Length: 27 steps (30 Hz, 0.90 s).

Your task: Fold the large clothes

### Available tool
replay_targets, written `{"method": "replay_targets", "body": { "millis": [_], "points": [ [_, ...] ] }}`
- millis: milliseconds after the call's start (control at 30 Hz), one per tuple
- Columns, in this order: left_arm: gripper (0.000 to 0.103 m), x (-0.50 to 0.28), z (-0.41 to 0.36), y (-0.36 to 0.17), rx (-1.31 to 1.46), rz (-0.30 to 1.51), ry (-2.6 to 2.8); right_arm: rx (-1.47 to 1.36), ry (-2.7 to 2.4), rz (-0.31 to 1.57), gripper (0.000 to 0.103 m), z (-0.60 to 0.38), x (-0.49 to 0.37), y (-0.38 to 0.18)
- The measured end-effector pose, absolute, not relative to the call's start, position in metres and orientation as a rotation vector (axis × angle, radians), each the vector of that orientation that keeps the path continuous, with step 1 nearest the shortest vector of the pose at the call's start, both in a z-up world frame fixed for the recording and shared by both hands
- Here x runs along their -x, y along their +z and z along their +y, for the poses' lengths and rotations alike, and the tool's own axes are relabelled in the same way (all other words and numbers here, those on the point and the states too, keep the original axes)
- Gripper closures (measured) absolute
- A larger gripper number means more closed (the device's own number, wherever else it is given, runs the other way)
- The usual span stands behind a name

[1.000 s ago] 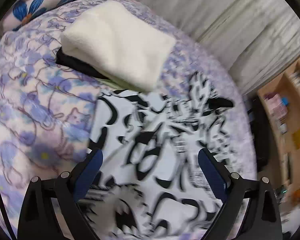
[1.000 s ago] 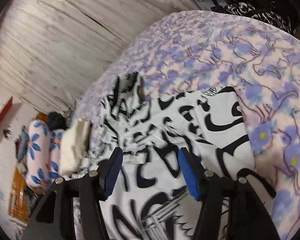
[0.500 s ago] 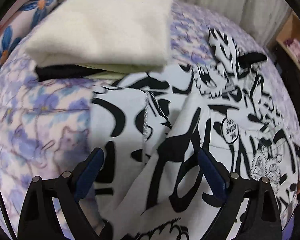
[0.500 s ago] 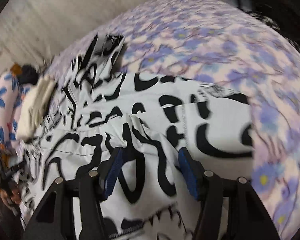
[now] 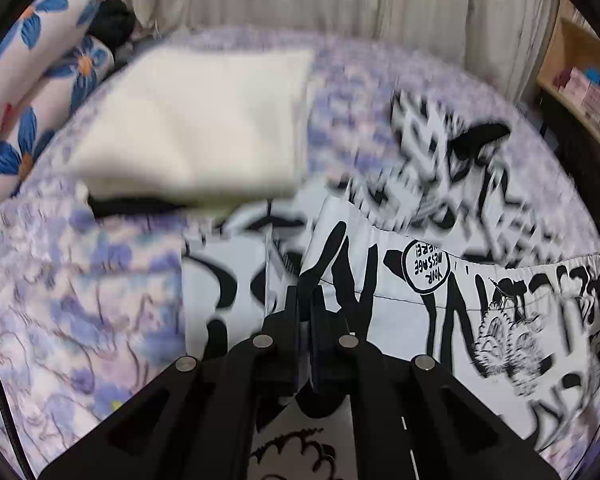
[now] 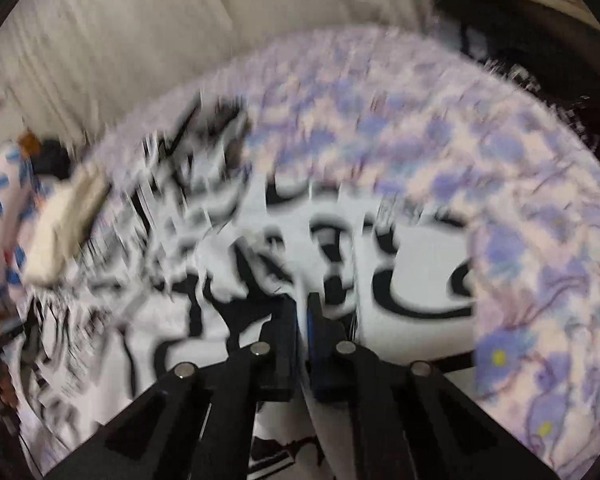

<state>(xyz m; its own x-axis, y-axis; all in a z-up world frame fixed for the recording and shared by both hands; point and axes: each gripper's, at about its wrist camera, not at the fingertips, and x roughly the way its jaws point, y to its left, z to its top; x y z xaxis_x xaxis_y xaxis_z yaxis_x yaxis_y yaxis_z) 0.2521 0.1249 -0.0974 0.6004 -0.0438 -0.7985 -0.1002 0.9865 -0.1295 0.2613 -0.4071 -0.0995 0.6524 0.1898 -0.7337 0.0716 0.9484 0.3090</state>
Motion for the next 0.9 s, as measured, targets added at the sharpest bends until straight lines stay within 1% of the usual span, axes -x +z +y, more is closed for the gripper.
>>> {"method": "replay_targets", "body": {
  "millis": [100,200,267,400,467,533,700,733,800,833,867,900],
  "points": [
    [0.101,-0.262,0.124,-0.077,0.175,0.865,0.053,-0.322,0.039,0.777,0.100,-0.408,-0.268,-0.079],
    [0.101,-0.284,0.125,-0.080,0.202,0.865,0.070,-0.346,0.011,0.754,0.100,-0.405,-0.290,-0.080],
    [0.101,-0.296,0.125,-0.093,0.195,0.878,0.089,-0.341,-0.015,0.782,0.100,-0.400,-0.309,-0.097],
    [0.100,-0.324,0.125,-0.144,0.184,0.938,0.145,-0.274,-0.092,0.914,0.099,-0.385,-0.347,-0.156],
    [0.098,-0.331,0.127,-0.166,0.183,0.965,0.156,-0.262,-0.114,0.947,0.098,-0.382,-0.353,-0.176],
    [0.096,-0.331,0.130,-0.177,0.195,0.936,0.160,-0.249,-0.124,0.934,0.098,-0.380,-0.353,-0.180],
    [0.094,-0.332,0.134,-0.180,0.222,0.920,0.139,-0.286,-0.106,0.956,0.096,-0.387,-0.355,-0.181],
    [0.093,-0.332,0.135,-0.178,0.228,0.922,0.139,-0.289,-0.107,0.965,0.092,-0.387,-0.356,-0.180],
    [0.092,-0.328,0.136,-0.173,0.234,0.931,0.141,-0.298,-0.122,0.995,0.090,-0.386,-0.355,-0.176],
    [0.091,-0.326,0.137,-0.169,0.232,0.933,0.145,-0.314,-0.138,1.005,0.088,-0.386,-0.354,-0.171],
    [0.088,-0.321,0.136,-0.162,0.227,0.929,0.155,-0.336,-0.161,1.002,0.082,-0.387,-0.351,-0.165],
    [0.087,-0.313,0.134,-0.150,0.216,0.900,0.181,-0.357,-0.171,0.988,0.078,-0.387,-0.347,-0.159]
  ]
}}
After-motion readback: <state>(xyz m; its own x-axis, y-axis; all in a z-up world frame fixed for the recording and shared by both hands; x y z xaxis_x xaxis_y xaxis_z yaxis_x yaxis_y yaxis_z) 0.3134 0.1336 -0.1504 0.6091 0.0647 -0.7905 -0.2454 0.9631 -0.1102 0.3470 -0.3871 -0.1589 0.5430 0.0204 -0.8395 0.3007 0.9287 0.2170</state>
